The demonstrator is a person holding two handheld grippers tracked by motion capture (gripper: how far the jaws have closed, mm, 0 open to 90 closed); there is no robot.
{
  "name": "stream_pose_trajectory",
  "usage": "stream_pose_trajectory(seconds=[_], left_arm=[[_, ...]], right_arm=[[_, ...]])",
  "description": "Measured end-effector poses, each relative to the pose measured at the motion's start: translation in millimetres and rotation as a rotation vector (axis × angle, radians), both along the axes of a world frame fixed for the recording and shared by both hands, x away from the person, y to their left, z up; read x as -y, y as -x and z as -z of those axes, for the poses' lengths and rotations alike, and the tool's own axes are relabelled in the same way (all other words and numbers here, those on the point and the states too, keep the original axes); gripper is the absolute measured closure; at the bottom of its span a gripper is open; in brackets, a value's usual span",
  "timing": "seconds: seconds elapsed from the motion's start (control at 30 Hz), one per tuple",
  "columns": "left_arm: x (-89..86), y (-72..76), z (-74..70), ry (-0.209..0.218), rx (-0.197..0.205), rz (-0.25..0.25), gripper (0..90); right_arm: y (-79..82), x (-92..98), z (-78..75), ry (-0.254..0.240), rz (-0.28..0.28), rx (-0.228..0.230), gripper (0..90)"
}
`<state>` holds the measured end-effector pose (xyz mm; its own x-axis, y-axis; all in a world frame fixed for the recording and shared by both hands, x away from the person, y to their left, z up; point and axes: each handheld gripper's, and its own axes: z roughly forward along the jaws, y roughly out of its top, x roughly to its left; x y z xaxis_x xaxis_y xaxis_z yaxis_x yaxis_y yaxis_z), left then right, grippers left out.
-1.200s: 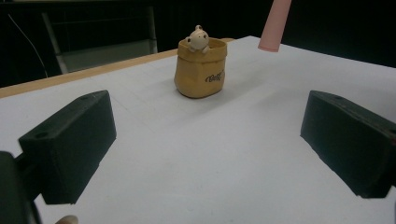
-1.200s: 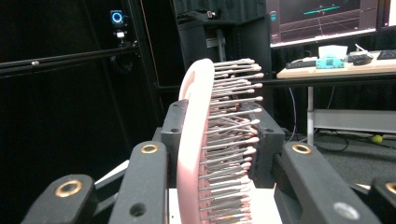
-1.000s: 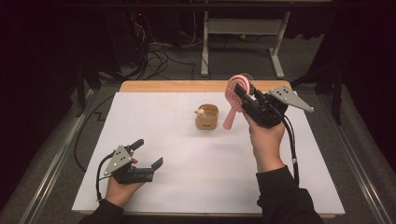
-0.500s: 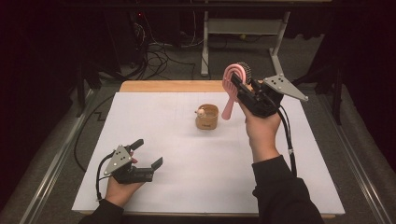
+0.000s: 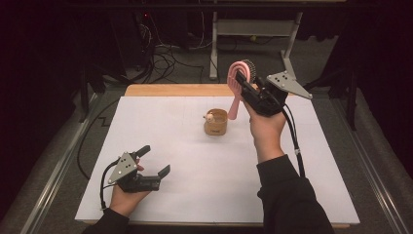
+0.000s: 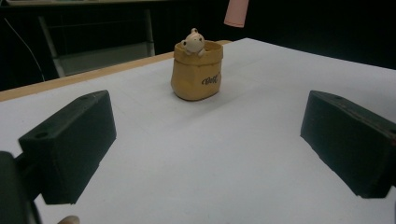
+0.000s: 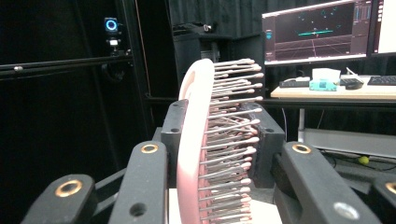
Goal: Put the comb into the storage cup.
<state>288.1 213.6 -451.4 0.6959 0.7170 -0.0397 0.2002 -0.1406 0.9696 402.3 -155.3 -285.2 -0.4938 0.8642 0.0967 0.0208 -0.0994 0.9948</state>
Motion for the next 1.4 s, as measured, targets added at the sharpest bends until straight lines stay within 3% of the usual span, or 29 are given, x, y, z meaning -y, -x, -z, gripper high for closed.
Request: stream_pose_trajectory(seconds=[0.57, 0.9, 1.4], left_arm=[[0.4, -0.5, 0.1, 0.005, 0.003, 0.008, 3.1], [0.1, -1.1, 0.4, 0.006, 0.003, 0.008, 3.1], [0.3, -1.6, 0.9, 0.008, -0.001, 0.009, 3.1]], right_arm=[[-13.7, -17.8, 4.3, -0.017, -0.017, 0.008, 66.4], [-27.1, -27.4, 16.4, -0.038, -0.026, -0.019, 66.3], [-39.4, -38.5, 35.5, -0.032, -0.029, -0.035, 66.3]])
